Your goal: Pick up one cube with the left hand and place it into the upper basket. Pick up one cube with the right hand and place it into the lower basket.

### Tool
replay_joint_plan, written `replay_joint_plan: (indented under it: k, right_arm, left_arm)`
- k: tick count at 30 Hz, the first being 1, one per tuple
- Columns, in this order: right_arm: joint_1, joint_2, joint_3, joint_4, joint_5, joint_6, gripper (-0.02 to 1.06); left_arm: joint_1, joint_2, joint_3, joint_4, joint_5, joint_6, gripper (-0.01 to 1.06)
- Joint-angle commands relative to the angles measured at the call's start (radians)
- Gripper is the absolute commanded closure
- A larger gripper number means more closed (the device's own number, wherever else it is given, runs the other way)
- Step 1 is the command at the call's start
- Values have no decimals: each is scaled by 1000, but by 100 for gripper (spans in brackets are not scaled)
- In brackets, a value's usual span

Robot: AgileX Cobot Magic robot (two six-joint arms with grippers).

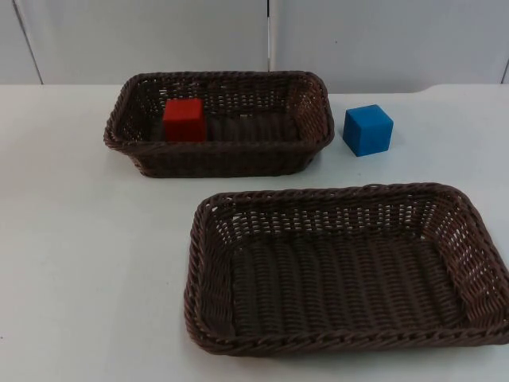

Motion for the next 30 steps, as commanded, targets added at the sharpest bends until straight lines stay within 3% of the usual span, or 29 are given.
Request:
replay_joint_plan:
  k: [1, 20, 30]
  right_arm:
    - [-6, -3, -2, -5, -6, -4, -1]
    - [-6, -3, -2, -5, -6, -4, -1]
    - [-6, -3, -2, -5, -6, -4, -1]
  left_arm:
    - [-2, -94, 55, 7, -9, -8, 24]
    - [-2, -527, 375, 45, 4, -12, 24]
    - [-2, -641, 420, 52, 43, -17, 24]
